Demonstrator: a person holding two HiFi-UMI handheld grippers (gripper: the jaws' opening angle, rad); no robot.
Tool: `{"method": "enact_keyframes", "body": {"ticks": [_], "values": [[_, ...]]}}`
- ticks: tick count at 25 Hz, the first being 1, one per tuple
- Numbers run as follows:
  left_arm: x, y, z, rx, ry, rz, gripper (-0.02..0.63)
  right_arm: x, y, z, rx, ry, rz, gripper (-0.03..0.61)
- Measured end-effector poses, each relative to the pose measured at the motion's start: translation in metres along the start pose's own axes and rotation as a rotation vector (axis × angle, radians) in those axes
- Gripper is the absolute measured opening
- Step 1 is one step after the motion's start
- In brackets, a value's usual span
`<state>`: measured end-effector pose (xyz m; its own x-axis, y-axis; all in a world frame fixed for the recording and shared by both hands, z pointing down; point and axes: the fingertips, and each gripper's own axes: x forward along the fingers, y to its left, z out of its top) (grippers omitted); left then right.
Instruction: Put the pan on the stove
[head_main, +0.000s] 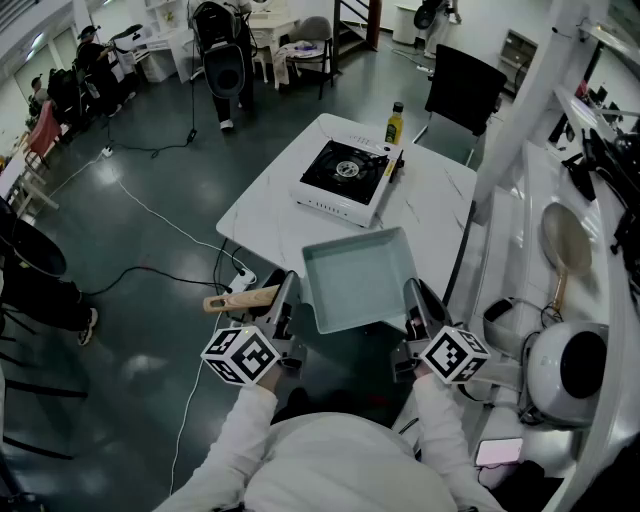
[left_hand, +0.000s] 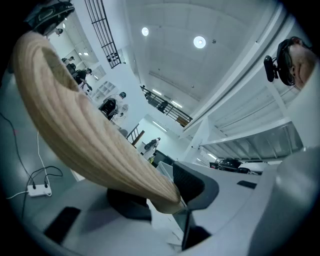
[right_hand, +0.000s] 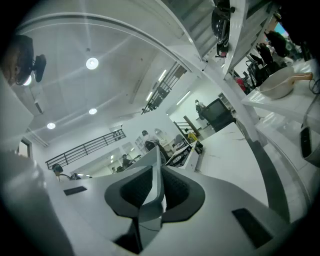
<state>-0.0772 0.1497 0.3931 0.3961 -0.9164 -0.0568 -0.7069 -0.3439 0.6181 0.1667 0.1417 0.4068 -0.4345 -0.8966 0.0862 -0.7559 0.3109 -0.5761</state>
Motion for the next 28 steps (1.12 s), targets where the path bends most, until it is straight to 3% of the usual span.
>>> {"method": "enact_keyframes", "body": {"ticks": [17,28], "values": [[0.006,-0.017,-0.01,0.009,-0.003,0.013,0.14,-0.009,-0.011,0.013,0.031,-0.02,0.051,0.08],[0.041,0.005,-0.012,-0.002,0.021,0.033,0.14,0.026,-0.03,0.014,0.067,-0.007,0.039,0.081]]}}
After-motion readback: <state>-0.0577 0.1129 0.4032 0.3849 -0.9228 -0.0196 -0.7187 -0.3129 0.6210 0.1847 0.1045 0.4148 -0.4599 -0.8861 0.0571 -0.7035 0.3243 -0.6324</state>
